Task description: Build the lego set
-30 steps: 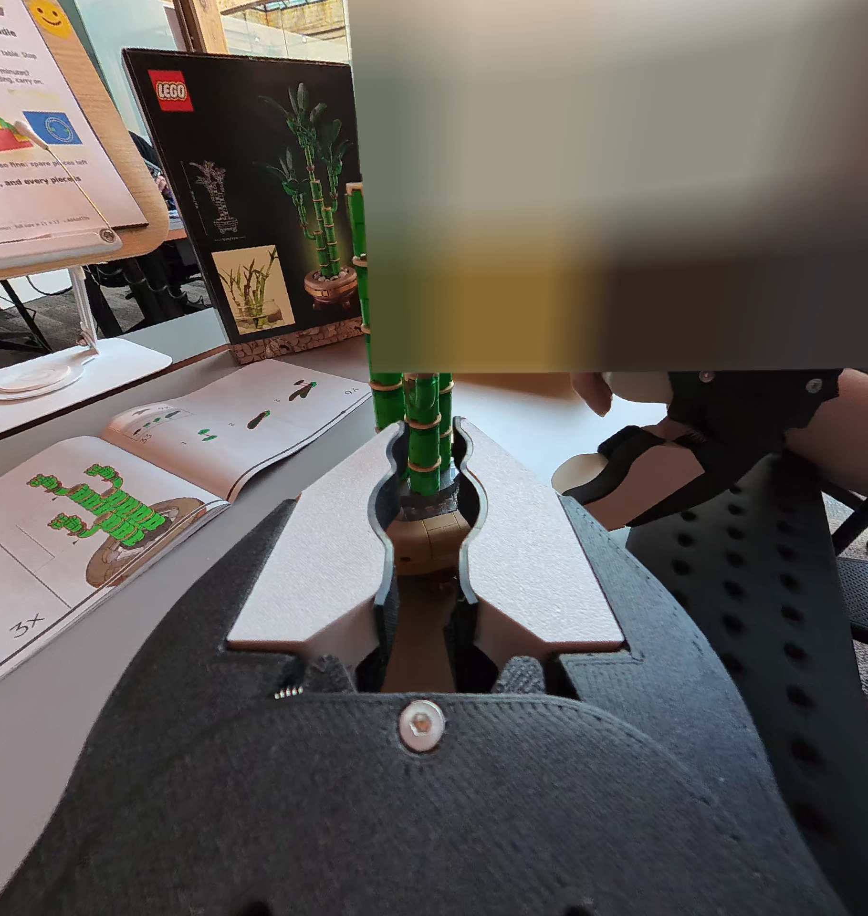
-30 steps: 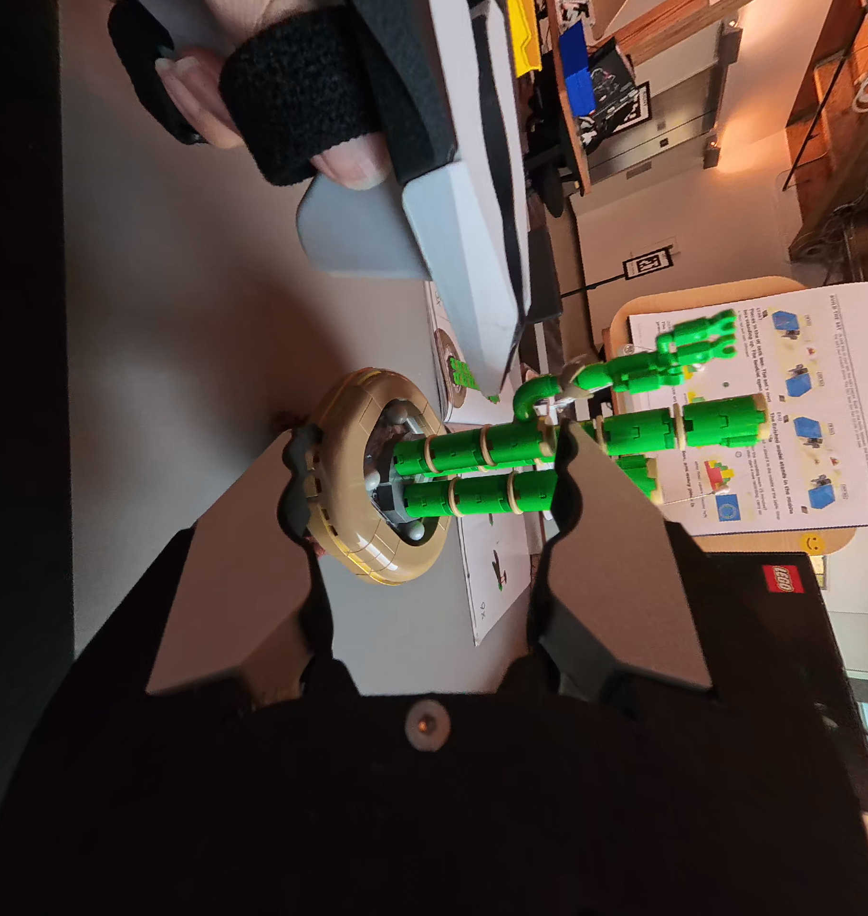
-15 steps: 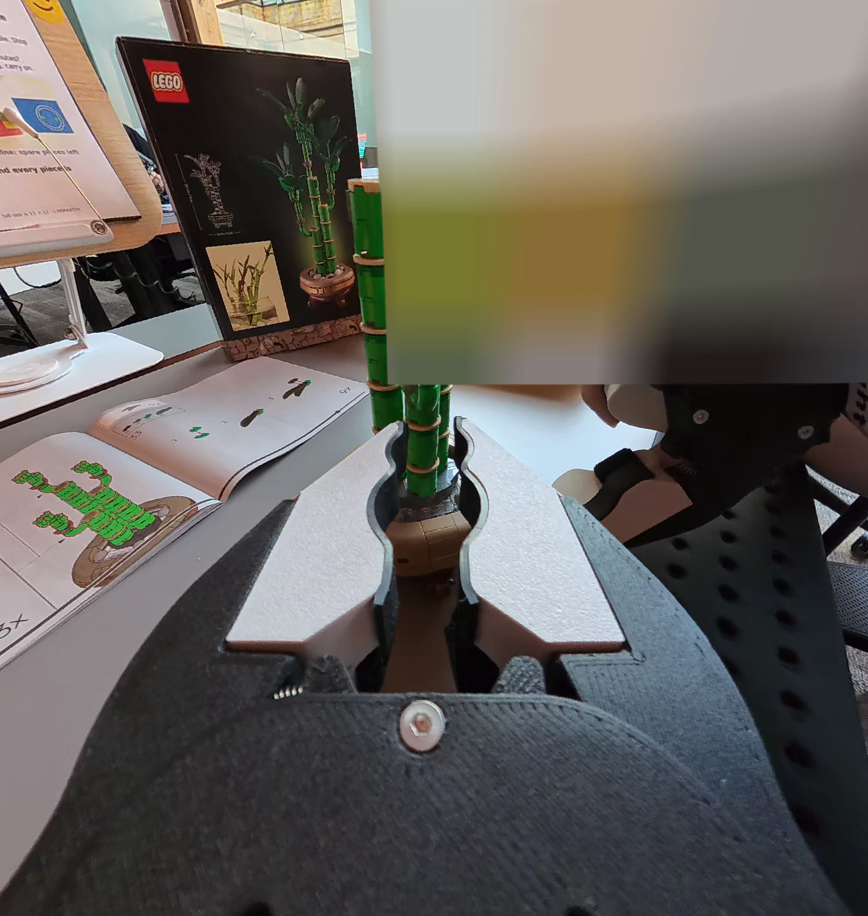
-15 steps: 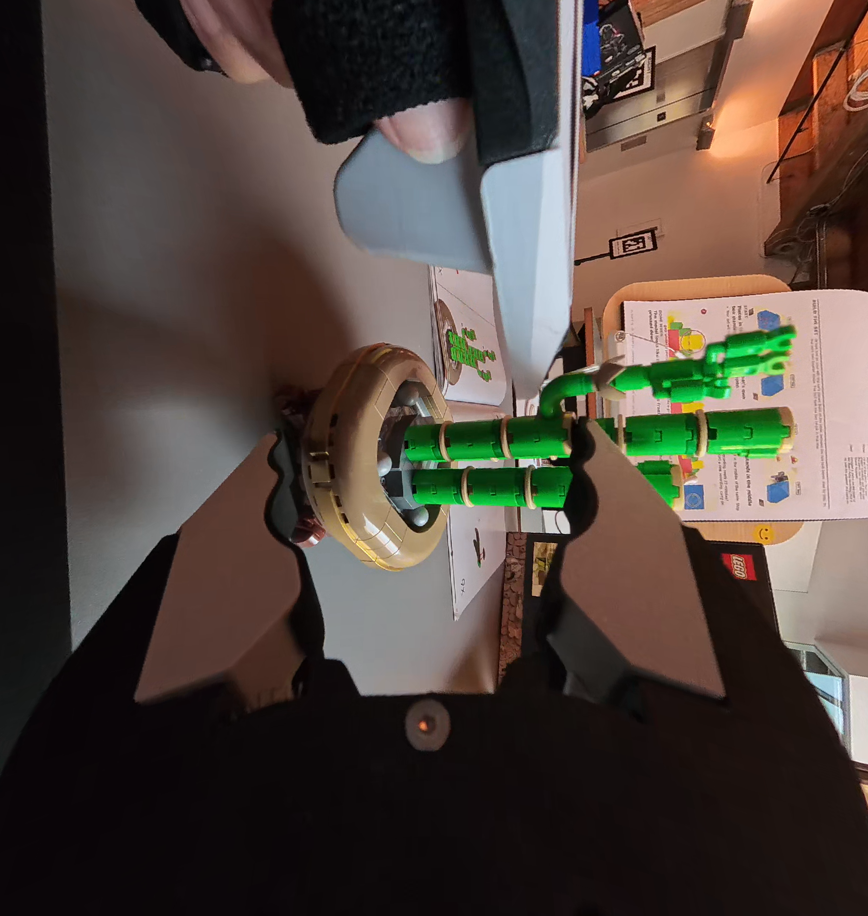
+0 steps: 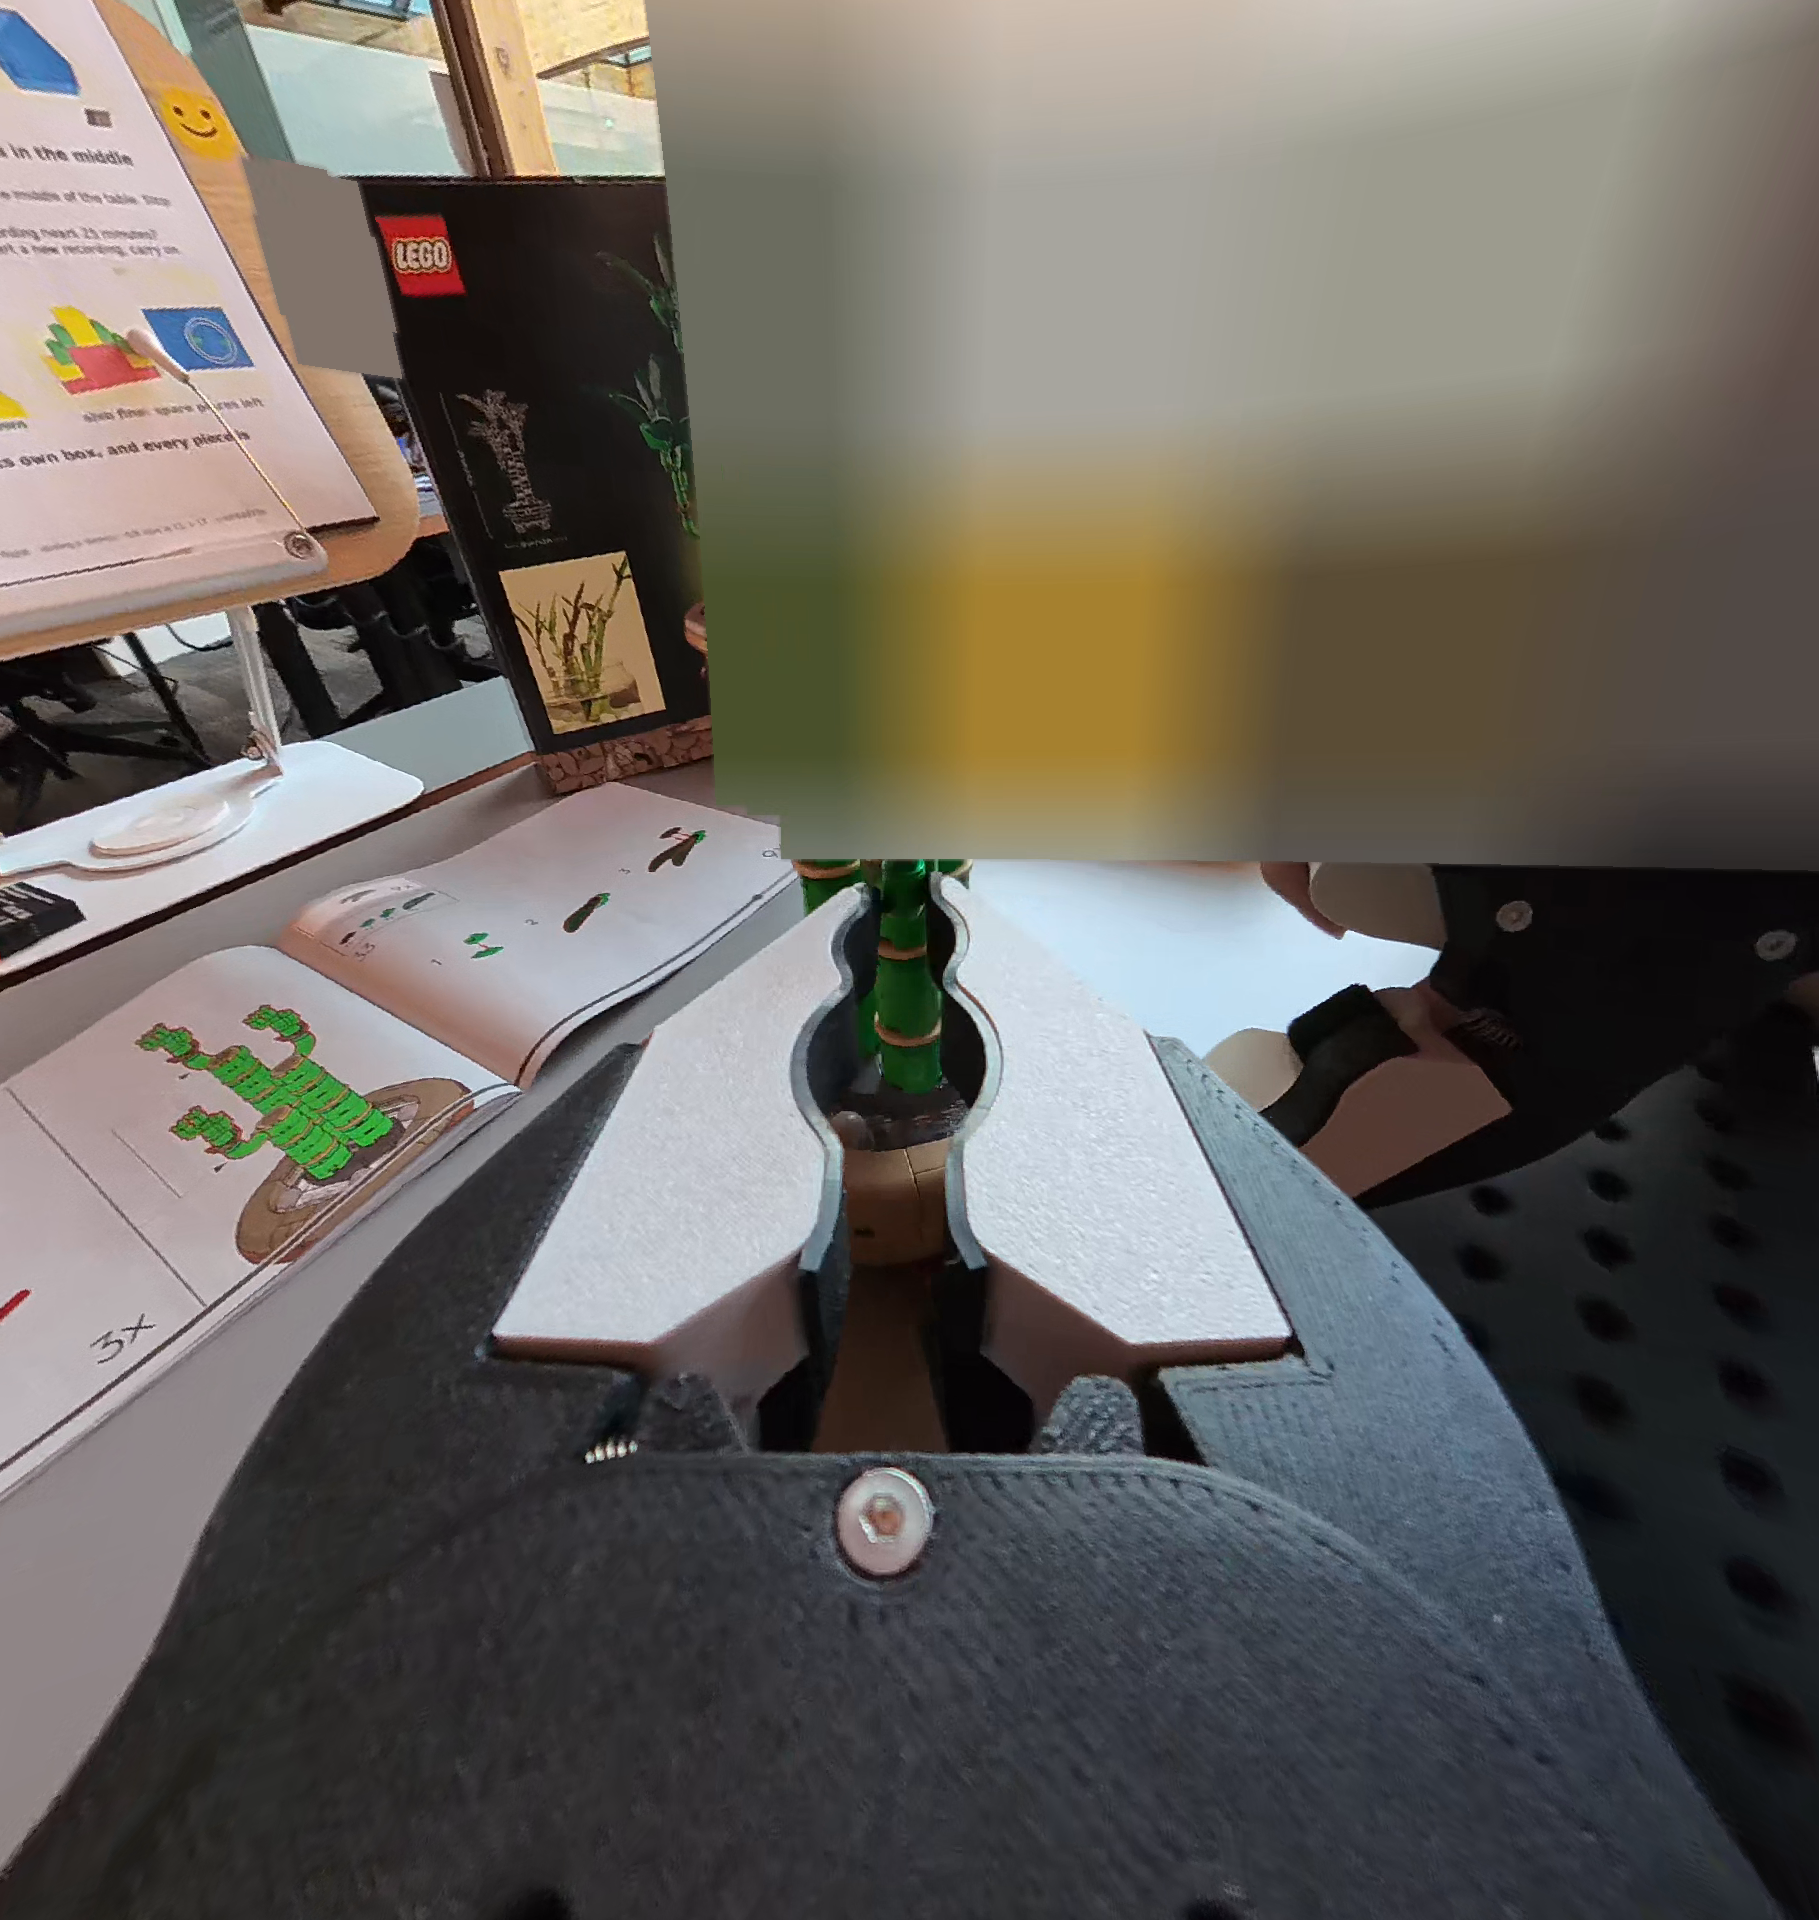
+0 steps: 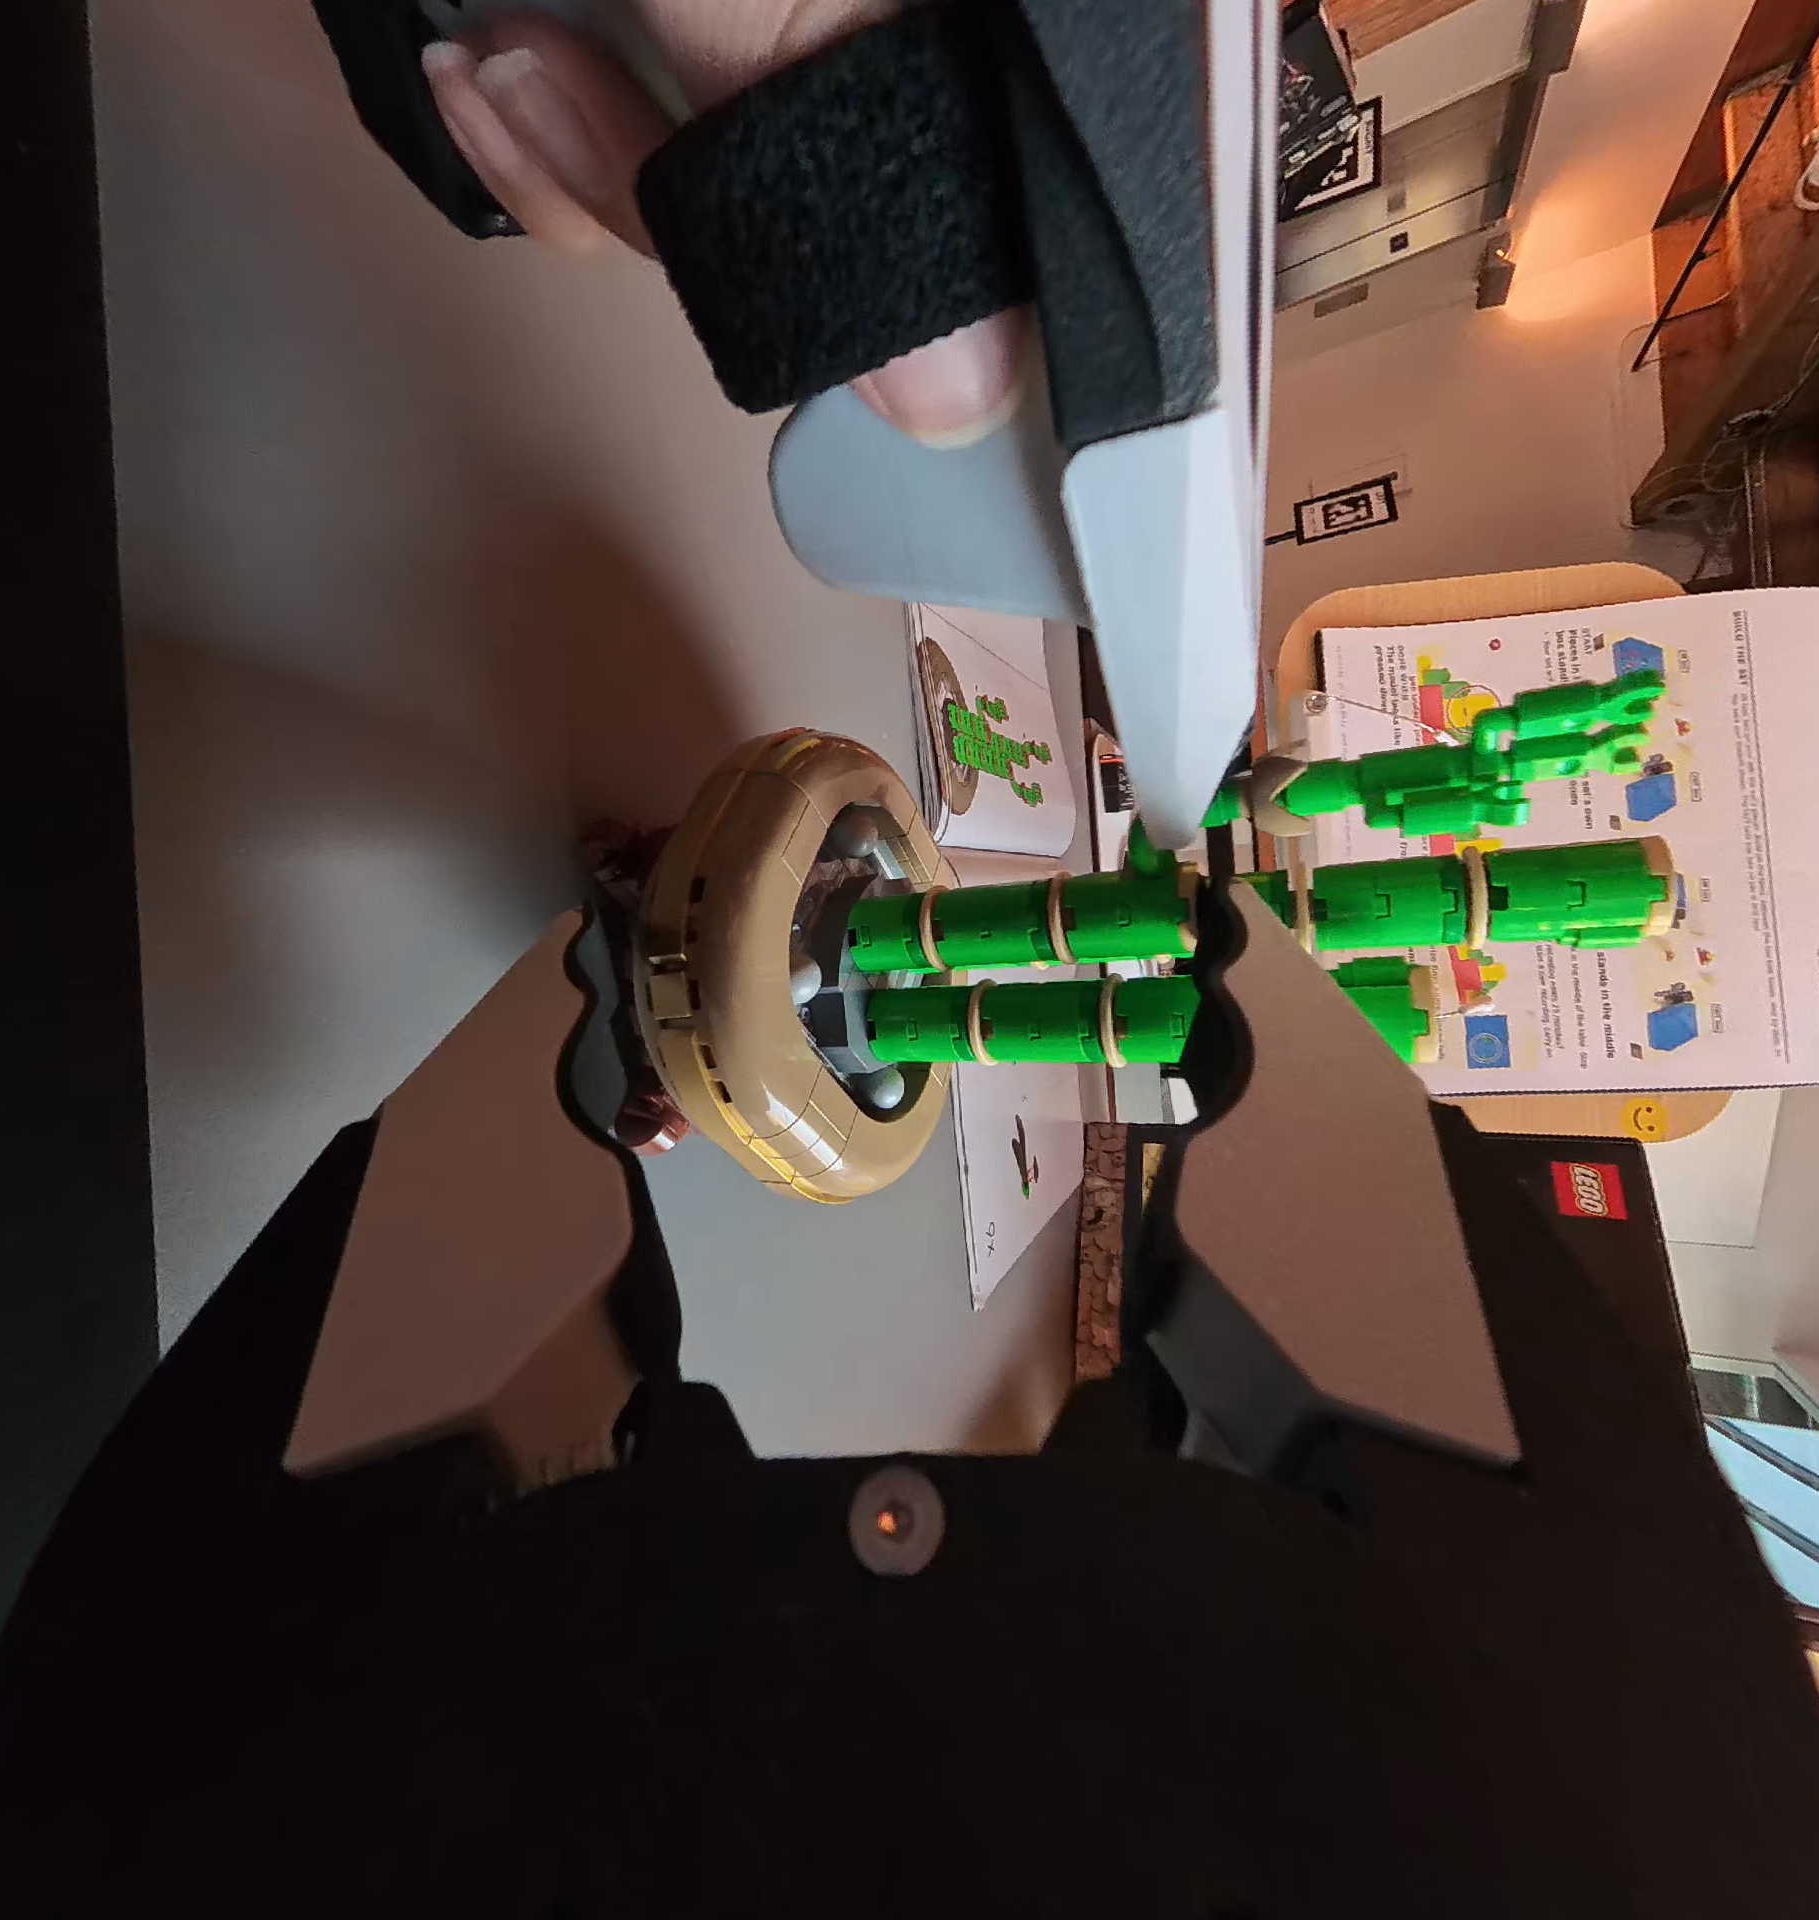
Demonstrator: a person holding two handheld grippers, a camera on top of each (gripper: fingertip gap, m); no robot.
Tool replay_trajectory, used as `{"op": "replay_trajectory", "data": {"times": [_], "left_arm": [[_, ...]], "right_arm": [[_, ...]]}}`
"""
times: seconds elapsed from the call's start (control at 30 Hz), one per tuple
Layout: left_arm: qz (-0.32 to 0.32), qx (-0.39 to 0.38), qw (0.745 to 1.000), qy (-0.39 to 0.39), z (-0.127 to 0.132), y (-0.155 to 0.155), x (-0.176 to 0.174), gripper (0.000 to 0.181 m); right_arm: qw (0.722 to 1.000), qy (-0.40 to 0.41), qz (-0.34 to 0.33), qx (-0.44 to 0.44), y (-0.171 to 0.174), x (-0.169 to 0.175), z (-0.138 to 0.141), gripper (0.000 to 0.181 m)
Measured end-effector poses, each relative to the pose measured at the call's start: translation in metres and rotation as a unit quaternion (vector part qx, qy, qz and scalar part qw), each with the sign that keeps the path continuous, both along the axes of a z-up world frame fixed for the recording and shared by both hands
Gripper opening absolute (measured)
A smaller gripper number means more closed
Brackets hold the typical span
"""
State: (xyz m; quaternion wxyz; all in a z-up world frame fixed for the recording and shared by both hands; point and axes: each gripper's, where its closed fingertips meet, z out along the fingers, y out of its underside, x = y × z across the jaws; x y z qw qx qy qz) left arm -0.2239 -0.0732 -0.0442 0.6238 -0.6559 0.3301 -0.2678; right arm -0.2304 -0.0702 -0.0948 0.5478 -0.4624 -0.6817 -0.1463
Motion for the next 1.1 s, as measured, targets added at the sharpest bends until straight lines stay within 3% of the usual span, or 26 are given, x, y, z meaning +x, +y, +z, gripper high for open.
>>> {"op": "replay_trajectory", "data": {"times": [0.33, 1.1], "left_arm": [[0.041, 0.041, 0.997, 0.06, -0.0051, 0.0002, -0.0002, 0.007], [0.053, 0.046, 0.996, 0.063, -0.0065, 0.0036, 0.0019, 0.006]], "right_arm": [[1.0, 0.007, 0.005, -0.006, -0.0005, -0.0019, 0.0002, 0.11], [0.999, 0.038, 0.002, -0.026, -0.003, -0.0062, 0.0004, 0.111]]}}
